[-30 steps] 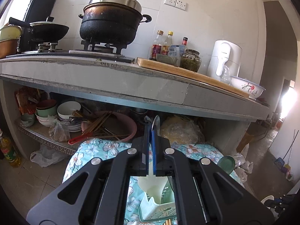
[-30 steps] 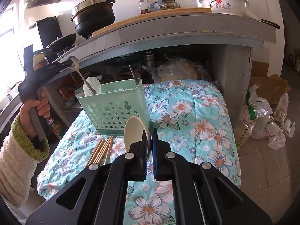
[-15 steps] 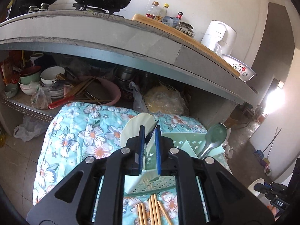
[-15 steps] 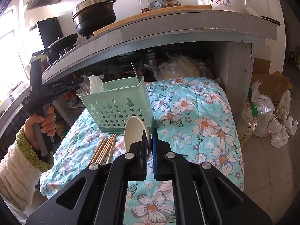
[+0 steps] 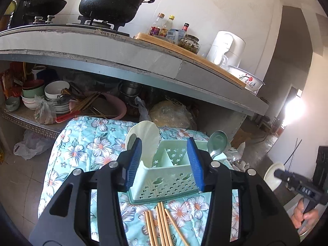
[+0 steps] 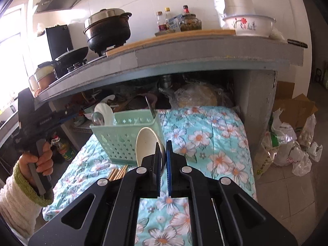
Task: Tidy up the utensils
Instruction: 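Lower the white ladle-spoon into the green holder with the right gripper and open it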
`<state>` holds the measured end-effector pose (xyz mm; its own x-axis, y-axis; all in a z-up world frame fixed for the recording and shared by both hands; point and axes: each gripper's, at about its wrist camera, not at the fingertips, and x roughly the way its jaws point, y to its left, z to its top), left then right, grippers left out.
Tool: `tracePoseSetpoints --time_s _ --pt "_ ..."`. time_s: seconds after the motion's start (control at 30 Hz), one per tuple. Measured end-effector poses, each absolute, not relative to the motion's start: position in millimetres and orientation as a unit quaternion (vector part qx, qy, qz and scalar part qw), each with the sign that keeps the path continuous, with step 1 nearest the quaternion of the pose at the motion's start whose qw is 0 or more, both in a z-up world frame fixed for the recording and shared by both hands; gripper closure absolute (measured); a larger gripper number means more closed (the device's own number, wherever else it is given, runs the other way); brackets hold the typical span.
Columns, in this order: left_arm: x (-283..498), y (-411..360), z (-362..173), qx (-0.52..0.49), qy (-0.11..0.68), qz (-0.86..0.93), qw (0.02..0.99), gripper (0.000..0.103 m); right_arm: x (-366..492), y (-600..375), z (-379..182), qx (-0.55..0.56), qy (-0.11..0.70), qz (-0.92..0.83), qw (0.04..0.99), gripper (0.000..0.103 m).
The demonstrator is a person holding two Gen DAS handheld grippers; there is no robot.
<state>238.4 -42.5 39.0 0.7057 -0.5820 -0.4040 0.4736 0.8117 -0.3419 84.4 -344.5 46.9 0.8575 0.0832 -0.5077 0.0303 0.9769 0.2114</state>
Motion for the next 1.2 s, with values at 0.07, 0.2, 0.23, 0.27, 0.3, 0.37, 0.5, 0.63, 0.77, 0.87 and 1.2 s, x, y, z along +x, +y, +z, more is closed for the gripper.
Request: tracePoseSetpoints --time_s 0.07,0.2,0.23,0.27,0.3,0.37,0.5,0.63,0.77,0.87,1.2 --pt "228 -39 41 -0.102 0.251 -0.288 0.919 0.057 92 -347 65 0.096 0.242 0.012 0.965 0.098" --pt "205 -33 38 -0.086 0.252 -0.281 0.922 0.052 113 -351 100 0.079 0.197 0.01 0.977 0.098" --pt "199 -32 37 -0.079 0.254 -0.279 0.923 0.052 121 -351 108 0.073 0.186 0.007 0.98 0.098" --pt "193 -31 35 -0.073 0.256 -0.276 0.924 0.05 127 -352 115 0.07 0.178 0.005 0.981 0.098" --pt "188 -29 32 -0.07 0.258 -0.274 0.924 0.049 135 -352 121 0.068 0.171 0.004 0.983 0.098" --pt "179 -26 27 -0.068 0.266 -0.272 0.922 0.047 152 -351 131 0.064 0.158 0.0 0.985 0.098" --pt "166 -19 15 -0.064 0.283 -0.264 0.92 0.046 187 -348 142 0.054 0.142 -0.01 0.988 0.098" --pt "157 -9 8 -0.064 0.293 -0.25 0.921 0.046 225 -343 136 0.041 0.143 -0.016 0.989 0.098" --pt "155 3 6 -0.07 0.295 -0.236 0.923 0.046 253 -329 119 0.0 0.154 -0.024 0.988 0.098" --pt "156 11 7 -0.075 0.295 -0.227 0.925 0.046 264 -317 107 -0.033 0.162 -0.03 0.986 0.098" --pt "159 18 5 -0.084 0.297 -0.223 0.925 0.046 268 -302 79 -0.094 0.18 -0.045 0.978 0.098"
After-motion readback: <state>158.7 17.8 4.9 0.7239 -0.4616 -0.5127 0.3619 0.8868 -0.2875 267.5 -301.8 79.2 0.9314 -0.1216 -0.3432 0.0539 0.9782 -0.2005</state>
